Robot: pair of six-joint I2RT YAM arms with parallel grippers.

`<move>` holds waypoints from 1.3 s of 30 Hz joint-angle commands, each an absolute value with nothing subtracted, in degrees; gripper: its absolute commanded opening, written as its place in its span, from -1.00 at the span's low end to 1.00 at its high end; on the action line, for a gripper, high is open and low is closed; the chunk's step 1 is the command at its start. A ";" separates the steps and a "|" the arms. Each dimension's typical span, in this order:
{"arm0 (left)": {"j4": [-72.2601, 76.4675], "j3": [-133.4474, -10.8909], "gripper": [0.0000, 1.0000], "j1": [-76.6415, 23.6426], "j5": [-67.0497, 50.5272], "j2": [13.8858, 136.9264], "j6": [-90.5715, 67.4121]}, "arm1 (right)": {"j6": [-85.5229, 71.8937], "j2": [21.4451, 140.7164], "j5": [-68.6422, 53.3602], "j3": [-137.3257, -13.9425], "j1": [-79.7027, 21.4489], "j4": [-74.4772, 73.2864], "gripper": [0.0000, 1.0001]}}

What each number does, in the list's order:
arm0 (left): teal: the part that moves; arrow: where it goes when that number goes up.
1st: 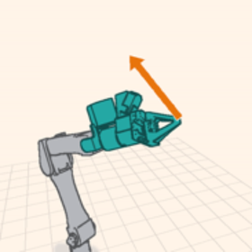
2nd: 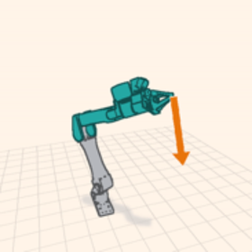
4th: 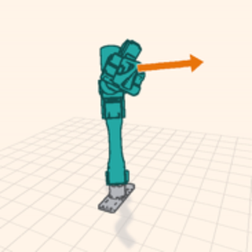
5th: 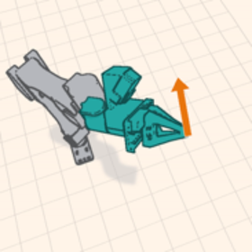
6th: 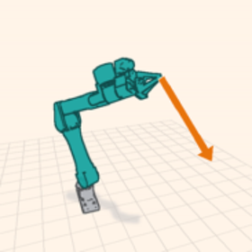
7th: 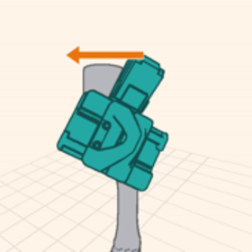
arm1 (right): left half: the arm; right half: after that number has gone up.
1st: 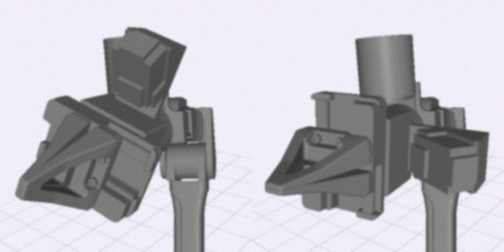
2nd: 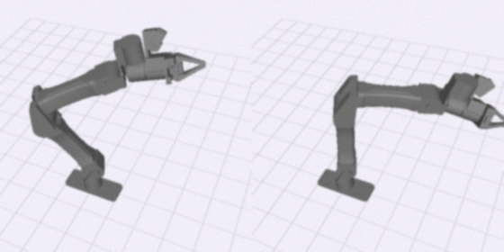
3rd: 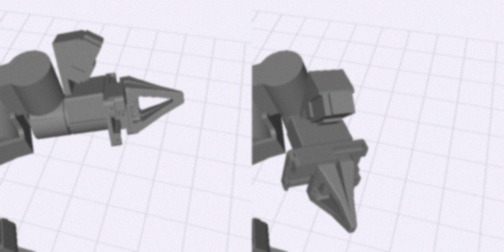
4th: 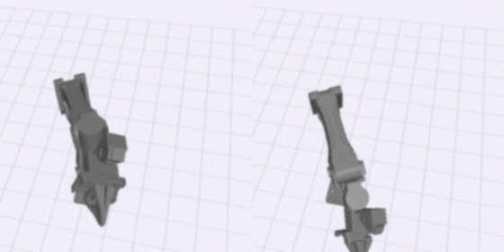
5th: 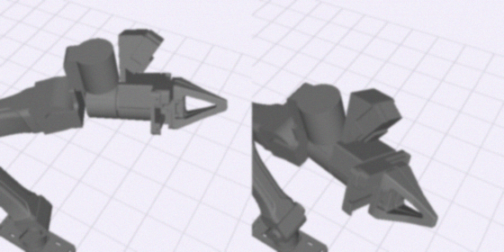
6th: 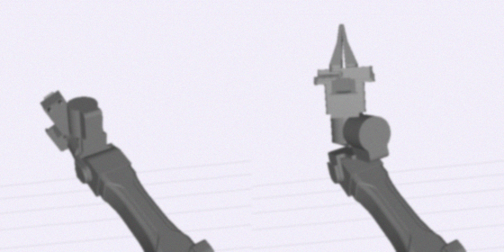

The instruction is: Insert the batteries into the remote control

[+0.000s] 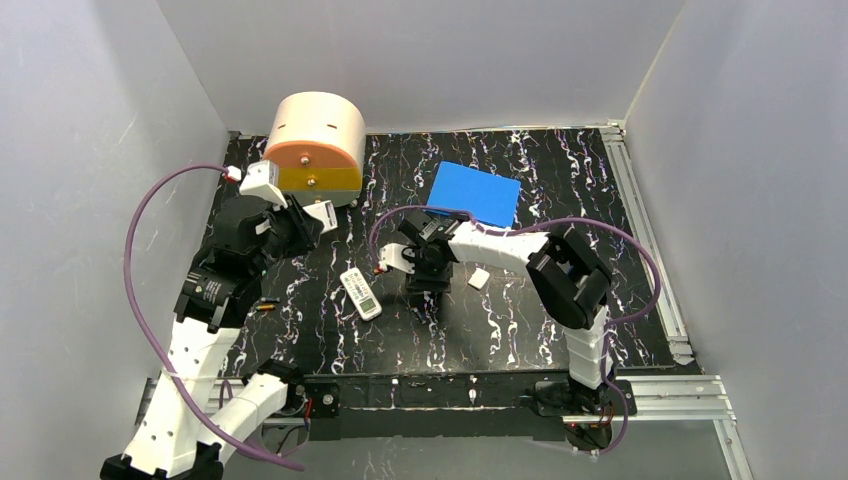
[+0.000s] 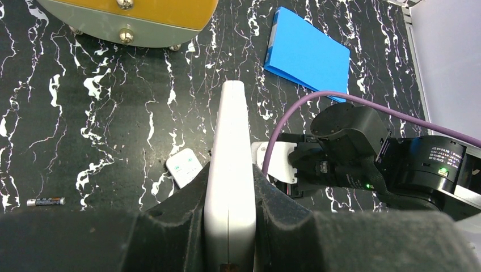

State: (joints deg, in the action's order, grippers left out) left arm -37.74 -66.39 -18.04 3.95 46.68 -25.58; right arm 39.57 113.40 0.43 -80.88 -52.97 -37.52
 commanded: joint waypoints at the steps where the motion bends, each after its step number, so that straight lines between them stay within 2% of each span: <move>1: -36.51 -67.43 -1.00 -17.73 3.63 46.14 -25.65 | 40.78 115.06 -2.98 -81.19 -53.08 -34.71 0.15; 4: -36.26 -66.95 -1.00 -17.75 3.30 46.01 -25.82 | 39.97 115.81 -1.64 -81.47 -53.00 -36.95 -0.12; 10: -34.86 -66.28 -1.00 -17.75 1.15 46.14 -26.88 | 38.00 114.18 1.78 -79.79 -52.24 -37.78 -0.50; 16: -34.24 -65.78 -1.00 -17.75 0.56 46.18 -27.52 | 34.54 113.91 0.78 -79.07 -51.13 -35.43 -0.61; 22: -33.85 -65.92 -1.00 -17.75 0.53 46.43 -27.75 | 29.96 113.28 0.44 -78.45 -50.40 -32.78 -0.97; 32: -25.23 -59.77 -1.00 -17.75 -8.01 47.55 -29.10 | 8.42 97.97 -2.08 -73.85 -42.91 -22.85 -0.97; 36: -16.58 -56.65 -1.00 -17.71 -20.06 49.81 -30.33 | -4.03 91.88 1.67 -73.96 -40.20 -25.94 -0.97; 39: -8.16 -54.64 -1.00 -17.75 -28.54 52.40 -33.10 | -11.07 87.79 -0.50 -75.33 -37.99 -29.42 -0.97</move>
State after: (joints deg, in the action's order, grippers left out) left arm -21.63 -56.47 -17.93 -14.28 50.22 -30.04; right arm 2.46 92.90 -0.03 -73.36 -40.01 -26.81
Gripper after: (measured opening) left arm 0.208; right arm 0.204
